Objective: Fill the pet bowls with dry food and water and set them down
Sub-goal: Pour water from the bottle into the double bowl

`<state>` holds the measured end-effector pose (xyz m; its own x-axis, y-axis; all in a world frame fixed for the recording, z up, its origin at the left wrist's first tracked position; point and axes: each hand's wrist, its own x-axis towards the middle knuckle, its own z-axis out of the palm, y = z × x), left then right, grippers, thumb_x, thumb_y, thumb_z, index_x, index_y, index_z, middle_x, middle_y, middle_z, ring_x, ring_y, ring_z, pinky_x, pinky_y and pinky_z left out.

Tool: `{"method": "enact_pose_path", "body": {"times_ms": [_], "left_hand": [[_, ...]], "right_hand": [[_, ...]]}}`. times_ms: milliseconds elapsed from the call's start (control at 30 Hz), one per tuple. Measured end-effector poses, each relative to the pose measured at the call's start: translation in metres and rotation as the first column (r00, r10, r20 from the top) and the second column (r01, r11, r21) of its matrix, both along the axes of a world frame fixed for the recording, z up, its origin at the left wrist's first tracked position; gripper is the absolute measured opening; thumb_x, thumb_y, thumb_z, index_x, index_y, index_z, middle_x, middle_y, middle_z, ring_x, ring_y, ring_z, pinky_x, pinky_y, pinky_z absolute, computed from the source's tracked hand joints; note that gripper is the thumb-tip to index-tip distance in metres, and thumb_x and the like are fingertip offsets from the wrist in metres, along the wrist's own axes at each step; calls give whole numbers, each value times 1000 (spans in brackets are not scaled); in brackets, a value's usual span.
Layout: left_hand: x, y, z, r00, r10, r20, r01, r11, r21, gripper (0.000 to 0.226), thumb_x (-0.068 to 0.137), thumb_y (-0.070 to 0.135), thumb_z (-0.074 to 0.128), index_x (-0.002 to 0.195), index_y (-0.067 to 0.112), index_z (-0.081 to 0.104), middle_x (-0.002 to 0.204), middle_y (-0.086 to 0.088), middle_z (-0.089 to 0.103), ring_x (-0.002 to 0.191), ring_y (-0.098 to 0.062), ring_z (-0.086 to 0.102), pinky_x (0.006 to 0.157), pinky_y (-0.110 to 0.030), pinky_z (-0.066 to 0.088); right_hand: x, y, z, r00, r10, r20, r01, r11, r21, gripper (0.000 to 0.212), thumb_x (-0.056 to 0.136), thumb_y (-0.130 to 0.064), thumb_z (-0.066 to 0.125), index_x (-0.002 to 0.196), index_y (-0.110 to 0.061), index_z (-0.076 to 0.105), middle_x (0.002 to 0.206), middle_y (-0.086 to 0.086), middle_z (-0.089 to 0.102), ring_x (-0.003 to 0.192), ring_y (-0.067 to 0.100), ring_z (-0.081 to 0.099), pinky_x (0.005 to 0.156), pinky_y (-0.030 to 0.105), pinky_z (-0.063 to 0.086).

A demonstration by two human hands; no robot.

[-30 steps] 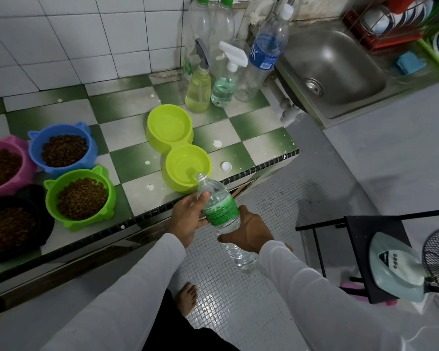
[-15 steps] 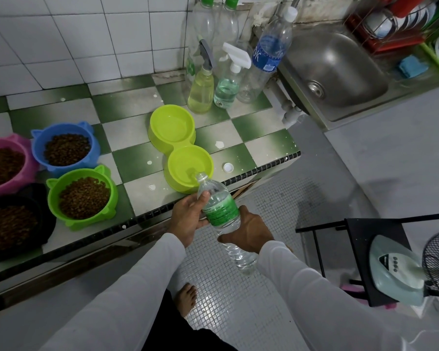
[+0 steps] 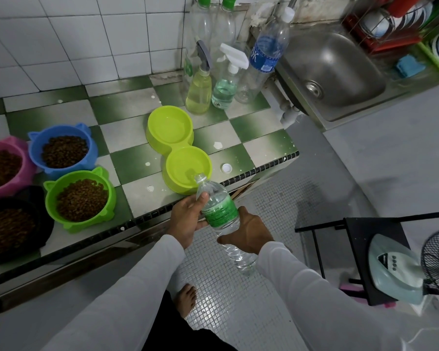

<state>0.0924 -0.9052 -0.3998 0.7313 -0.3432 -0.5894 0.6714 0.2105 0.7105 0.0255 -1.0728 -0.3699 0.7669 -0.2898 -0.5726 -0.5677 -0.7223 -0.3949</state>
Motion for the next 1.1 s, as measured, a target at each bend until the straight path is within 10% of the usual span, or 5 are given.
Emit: {"method": "enact_pose_path", "body": {"times_ms": [1100], "left_hand": [[2, 0, -3, 1000, 5, -19, -5, 1000, 1, 41, 94, 40, 72, 124, 12, 71, 116, -10, 77, 107, -30, 74, 91, -54, 60]], "right_hand": [[2, 0, 4, 1000, 2, -4, -2, 1000, -4, 76, 60, -51, 89, 119, -24, 49, 97, -9, 58, 90, 16, 61, 82, 33, 53]]}}
